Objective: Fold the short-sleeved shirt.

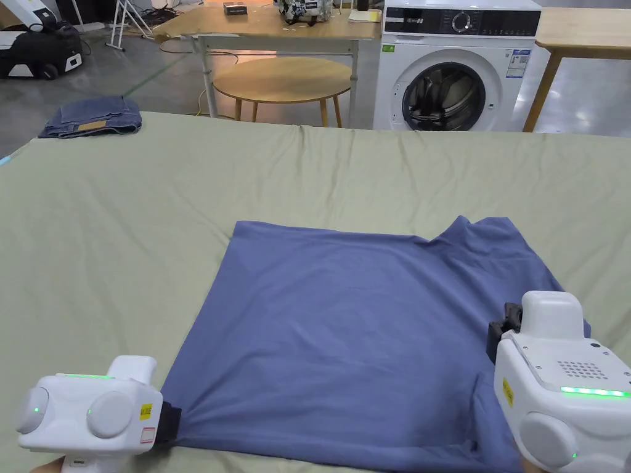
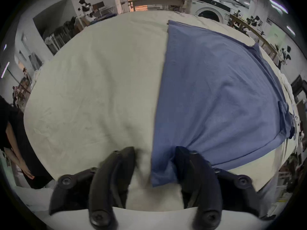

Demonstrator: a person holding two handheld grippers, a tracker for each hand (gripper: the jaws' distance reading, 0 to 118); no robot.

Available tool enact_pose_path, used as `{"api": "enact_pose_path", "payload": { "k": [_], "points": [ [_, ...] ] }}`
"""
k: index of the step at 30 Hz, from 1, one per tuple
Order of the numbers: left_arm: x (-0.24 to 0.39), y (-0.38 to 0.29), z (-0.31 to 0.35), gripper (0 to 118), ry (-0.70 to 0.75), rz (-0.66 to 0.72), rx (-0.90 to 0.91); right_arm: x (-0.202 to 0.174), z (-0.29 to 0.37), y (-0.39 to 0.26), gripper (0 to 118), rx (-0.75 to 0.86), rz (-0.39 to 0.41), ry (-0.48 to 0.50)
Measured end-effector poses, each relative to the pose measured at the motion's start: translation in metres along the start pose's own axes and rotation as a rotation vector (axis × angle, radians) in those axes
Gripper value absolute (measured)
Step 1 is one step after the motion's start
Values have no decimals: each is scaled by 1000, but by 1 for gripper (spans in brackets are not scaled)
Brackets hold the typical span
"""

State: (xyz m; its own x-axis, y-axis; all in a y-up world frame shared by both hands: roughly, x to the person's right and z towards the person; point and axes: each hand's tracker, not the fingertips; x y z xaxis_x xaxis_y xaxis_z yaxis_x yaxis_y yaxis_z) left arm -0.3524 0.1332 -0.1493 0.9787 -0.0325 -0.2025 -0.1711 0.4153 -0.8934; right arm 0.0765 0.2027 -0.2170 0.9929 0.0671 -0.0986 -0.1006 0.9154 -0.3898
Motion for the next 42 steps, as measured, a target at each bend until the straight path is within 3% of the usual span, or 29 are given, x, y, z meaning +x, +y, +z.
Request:
{"api": "enact_pose_path", "payload": {
  "k": [3,11,13,17,19,23,25,26,28,29,30,32,40,42],
  "points": [
    [5,2,0,2,-45,-9,1,7,-1,-7,0,-27,-1,-2],
    [2,1,4,1,-38,-36,8,62,13,-13,0,-211,-52,-19],
    [2,1,3,1,-38,-43,9,79,15,-16,13,-284,-37,-37],
    [2,1,2,1,-37,-49,6,107,15,-35,67,-417,-35,-51],
    [0,1,2,1,-43,-44,5,114,12,-54,73,-488,-3,-45],
    [-5,1,2,1,-62,-25,6,122,-2,-95,71,-647,15,-29],
    [-4,1,4,1,-69,-15,8,125,-8,-114,70,-690,-20,18],
    [-4,0,4,1,-70,-16,9,126,-5,-116,55,-641,-48,34],
    [-4,-1,7,1,-75,-10,13,122,2,-108,37,-624,-52,44],
    [-4,-1,10,1,-77,-8,16,123,2,-106,10,-622,-102,104],
    [-4,-1,11,1,-78,-7,19,122,1,-104,7,-634,-105,78],
    [-3,0,16,0,-83,-4,32,114,0,-102,7,-625,-11,64],
    [-5,32,48,0,-138,32,144,119,14,-50,7,-524,-86,76],
    [-6,46,52,0,-140,29,170,119,12,-34,7,-500,-73,68]
  ]
}}
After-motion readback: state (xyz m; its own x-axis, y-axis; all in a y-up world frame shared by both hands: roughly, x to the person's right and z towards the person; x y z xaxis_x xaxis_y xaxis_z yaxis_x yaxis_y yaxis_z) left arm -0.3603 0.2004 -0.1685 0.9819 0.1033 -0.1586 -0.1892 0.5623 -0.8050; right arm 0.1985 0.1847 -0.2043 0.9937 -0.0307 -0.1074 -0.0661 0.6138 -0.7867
